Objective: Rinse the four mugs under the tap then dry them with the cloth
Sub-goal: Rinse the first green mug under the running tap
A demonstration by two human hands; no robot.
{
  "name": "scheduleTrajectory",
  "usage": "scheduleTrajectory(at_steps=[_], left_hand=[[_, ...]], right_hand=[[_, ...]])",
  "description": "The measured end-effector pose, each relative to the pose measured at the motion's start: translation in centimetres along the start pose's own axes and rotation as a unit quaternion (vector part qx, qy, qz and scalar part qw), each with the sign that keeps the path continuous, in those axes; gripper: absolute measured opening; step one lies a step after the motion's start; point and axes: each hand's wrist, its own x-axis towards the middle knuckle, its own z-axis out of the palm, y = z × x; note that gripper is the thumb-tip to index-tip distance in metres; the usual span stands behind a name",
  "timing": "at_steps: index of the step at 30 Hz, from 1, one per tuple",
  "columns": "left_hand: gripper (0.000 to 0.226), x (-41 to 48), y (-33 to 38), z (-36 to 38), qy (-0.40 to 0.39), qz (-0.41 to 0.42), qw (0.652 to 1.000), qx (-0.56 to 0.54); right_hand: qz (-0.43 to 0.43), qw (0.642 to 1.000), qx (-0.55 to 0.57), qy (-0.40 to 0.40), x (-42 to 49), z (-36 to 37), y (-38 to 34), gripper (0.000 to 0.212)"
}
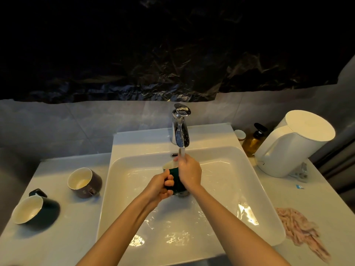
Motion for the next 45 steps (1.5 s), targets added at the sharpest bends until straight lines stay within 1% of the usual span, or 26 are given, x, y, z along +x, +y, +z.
scheduleTrajectory(at_steps=[2, 3, 4, 7, 10, 12, 15, 17, 18, 19, 21, 22, 23, 24, 26, 29, 31, 32, 33, 34, 36, 38, 40, 42, 44, 45], left_hand=[[0.038, 0.0, -0.1, -0.5, -0.005, -0.01, 0.999, -0.035], [0.039, 0.2, -0.3, -0.9, -0.009, -0.013, 0.998, -0.056], [0.039, 0.3, -0.4, -1.2, -0.012, -0.014, 0.997, -0.077], [0.038, 0.9, -0.8, -2.0, 0.002, 0.004, 0.996, -0.089], [0.041, 1.2, -1.3, -2.2, 0.014, 0.029, 0.998, -0.05], [0.04, 1.2, -1.7, -2.3, 0.006, 0.046, 0.999, -0.015], [0.037, 1.1, -2.1, -2.6, -0.014, 0.054, 0.998, -0.037], [0.036, 1.1, -2.4, -2.8, -0.022, 0.059, 0.996, -0.057], [0.036, 1.1, -2.5, -2.8, -0.025, 0.059, 0.996, -0.059], [0.036, 1.1, -2.6, -2.8, -0.027, 0.06, 0.996, -0.058], [0.037, 1.2, -2.7, -2.8, -0.028, 0.064, 0.996, -0.05], [0.038, 1.2, -2.6, -2.7, -0.028, 0.067, 0.997, -0.039], [0.039, 1.2, -2.5, -2.8, -0.029, 0.073, 0.997, -0.022], [0.04, 1.1, -2.3, -2.9, -0.032, 0.079, 0.996, -0.003], [0.041, 0.9, -2.1, -3.1, -0.041, 0.087, 0.995, 0.028], [0.043, 0.4, -2.1, -3.5, -0.048, 0.091, 0.994, 0.048], [0.044, 0.4, -2.4, -3.8, -0.042, 0.095, 0.992, 0.067], [0.044, 0.5, -2.5, -3.9, -0.038, 0.096, 0.992, 0.071], [0.044, 0.7, -2.7, -4.0, -0.029, 0.095, 0.992, 0.072], [0.043, 0.9, -2.9, -4.0, -0.015, 0.096, 0.993, 0.073], [0.035, 1.2, -3.0, -3.9, 0.006, 0.09, 0.992, 0.089], [0.022, 1.6, -3.0, -3.5, 0.004, 0.061, 0.988, 0.139], [0.03, 2.3, -2.9, -3.2, 0.014, 0.035, 0.986, 0.164], [0.035, 3.0, -2.4, -2.8, 0.032, 0.034, 0.989, 0.138], [0.029, 3.5, -2.0, -2.2, 0.028, 0.041, 0.991, 0.127], [0.025, 3.6, -2.0, -1.9, 0.035, 0.04, 0.988, 0.146]], right_hand=[[0.107, 0.987, 0.098, -0.063, 1.1, -0.3, -0.1, 0.06], [0.13, 0.982, 0.113, -0.08, 1.2, -0.4, 0.2, 0.06], [0.12, 0.982, 0.11, -0.09, 0.9, -0.5, 0.6, 0.055], [-0.008, 0.995, 0.063, -0.076, -1.8, -0.5, 1.5, 0.031], [-0.059, 0.997, 0.035, -0.038, -2.5, -0.2, 1.1, 0.032], [-0.019, 0.997, 0.046, -0.063, -1.1, -0.2, 0.3, 0.041], [0.11, 0.98, 0.081, -0.142, 1.7, -0.5, -0.3, 0.054], [0.184, 0.966, 0.12, -0.136, 2.2, -0.3, -0.2, 0.058], [0.186, 0.968, 0.121, -0.118, 1.7, -0.3, -0.2, 0.06], [0.152, 0.979, 0.107, -0.087, 0.7, -0.1, 0.0, 0.058], [0.022, 0.998, 0.052, -0.028, -1.5, 0.0, 0.3, 0.048], [-0.029, 0.999, 0.029, -0.009, -2.3, -0.1, 0.4, 0.045], [-0.052, 0.998, 0.02, -0.005, -2.4, -0.3, 0.3, 0.043], [-0.045, 0.998, 0.025, -0.027, -1.8, -0.5, 0.2, 0.04], [0.04, 0.986, 0.087, -0.136, -0.2, -1.2, -0.6, 0.036], [0.171, 0.927, 0.141, -0.303, 1.6, -2.9, -1.3, 0.041], [0.219, 0.891, 0.143, -0.371, 1.7, -3.7, -1.1, 0.044], [0.226, 0.885, 0.137, -0.385, 1.5, -3.8, -0.9, 0.044], [0.216, 0.889, 0.132, -0.381, 1.2, -3.7, -0.8, 0.042], [0.187, 0.906, 0.125, -0.357, 0.9, -3.6, -0.8, 0.04], [0.101, 0.944, 0.123, -0.287, 0.0, -2.9, -0.4, 0.04], [0.022, 0.967, 0.123, -0.223, -1.0, -2.2, 0.3, 0.037], [-0.041, 0.975, 0.116, -0.184, -1.8, -1.7, 1.4, 0.037], [-0.081, 0.98, 0.093, -0.157, -2.1, -1.3, 2.1, 0.041], [-0.101, 0.983, 0.066, -0.139, -2.4, -1.1, 2.2, 0.044], [-0.11, 0.984, 0.054, -0.128, -2.6, -1.0, 2.3, 0.045]])
